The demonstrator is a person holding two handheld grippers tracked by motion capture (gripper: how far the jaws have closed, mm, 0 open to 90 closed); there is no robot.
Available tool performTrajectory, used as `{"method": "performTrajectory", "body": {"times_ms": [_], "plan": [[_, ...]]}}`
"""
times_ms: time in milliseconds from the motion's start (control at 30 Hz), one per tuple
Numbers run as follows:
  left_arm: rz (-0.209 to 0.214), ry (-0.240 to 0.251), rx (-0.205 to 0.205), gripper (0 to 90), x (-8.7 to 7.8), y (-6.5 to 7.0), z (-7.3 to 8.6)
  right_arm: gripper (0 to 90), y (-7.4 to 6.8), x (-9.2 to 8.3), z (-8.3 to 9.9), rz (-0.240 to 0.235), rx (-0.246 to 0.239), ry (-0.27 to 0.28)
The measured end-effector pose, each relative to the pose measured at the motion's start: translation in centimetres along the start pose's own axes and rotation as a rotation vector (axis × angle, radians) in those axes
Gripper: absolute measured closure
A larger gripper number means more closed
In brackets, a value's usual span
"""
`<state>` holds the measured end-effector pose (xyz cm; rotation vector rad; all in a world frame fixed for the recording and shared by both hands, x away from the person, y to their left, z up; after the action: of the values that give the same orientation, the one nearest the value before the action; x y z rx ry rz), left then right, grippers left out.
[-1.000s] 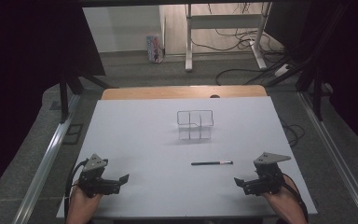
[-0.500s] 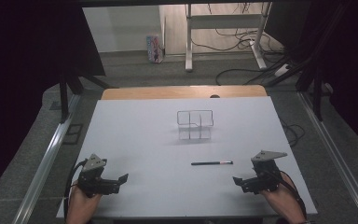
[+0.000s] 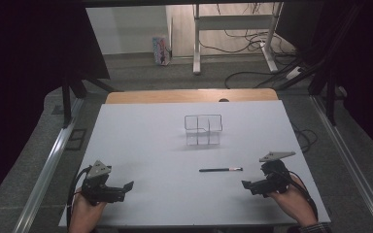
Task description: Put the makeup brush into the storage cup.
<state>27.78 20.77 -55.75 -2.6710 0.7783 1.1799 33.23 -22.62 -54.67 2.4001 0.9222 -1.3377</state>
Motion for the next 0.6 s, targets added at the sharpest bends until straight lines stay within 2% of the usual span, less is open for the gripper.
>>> {"method": "performTrajectory", "body": {"times_ms": [133,267,600], "plan": [[0.005,0.003,-0.006,0.0,0.0,0.0,0.0,1.5,0.2,0.1,-0.3,0.006,-0.031,-0.024],[0.005,0.006,-0.007,0.0,-0.1,0.0,0.0,1.3,0.4,0.3,-0.7,0.013,-0.054,-0.026],[0.010,0.002,-0.007,0.0,0.0,0.1,0.0,1.5,1.3,0.5,-1.4,0.033,-0.052,-0.047]]}}
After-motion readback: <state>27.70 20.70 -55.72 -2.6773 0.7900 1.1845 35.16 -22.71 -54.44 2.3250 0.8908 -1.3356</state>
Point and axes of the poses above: each handheld gripper's, and its own axes: x roughly forward along the jaws, z roughly out of its underside, y roughly to its right, the point moved 9 cm from there along x, roughly forward along the jaws, and after that the axes turned 3 degrees about -y, right-handed, at the moved point
